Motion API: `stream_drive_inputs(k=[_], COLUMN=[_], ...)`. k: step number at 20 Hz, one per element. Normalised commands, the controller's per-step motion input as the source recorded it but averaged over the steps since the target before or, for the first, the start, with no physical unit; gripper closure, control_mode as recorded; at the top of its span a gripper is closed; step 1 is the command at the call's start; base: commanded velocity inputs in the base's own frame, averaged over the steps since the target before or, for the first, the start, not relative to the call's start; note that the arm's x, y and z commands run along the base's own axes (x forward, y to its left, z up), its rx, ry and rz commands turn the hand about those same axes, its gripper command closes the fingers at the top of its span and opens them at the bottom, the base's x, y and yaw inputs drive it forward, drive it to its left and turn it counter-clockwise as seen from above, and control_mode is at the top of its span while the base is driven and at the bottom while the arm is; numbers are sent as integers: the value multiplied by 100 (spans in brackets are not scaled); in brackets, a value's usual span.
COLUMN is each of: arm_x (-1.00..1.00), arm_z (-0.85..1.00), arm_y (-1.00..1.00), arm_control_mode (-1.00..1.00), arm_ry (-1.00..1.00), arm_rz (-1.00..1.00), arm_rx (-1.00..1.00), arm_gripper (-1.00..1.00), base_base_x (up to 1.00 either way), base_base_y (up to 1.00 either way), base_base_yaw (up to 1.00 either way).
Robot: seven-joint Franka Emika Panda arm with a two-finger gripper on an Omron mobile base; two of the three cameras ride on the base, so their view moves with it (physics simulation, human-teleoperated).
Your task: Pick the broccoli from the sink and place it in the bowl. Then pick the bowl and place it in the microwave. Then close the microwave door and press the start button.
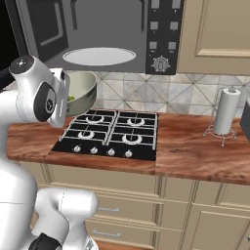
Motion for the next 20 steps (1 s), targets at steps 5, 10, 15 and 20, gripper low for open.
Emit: stream_drive_inputs(k=[5,10,15,20], arm_x=[0,-4,-12,6], arm_z=[0,3,57,78], arm_y=[0,0,0,0], arm_control_mode=[100,-100,-100,-100], arm_ry=[0,-1,-6,-8], arm_rz=[0,0,0,0], arm_rx=[0,1,3,2], arm_gripper=[100,100,100,100], base_base_x=[0,-4,0,0], base_base_y=[0,0,0,0], base_base_yaw=[0,0,0,0])
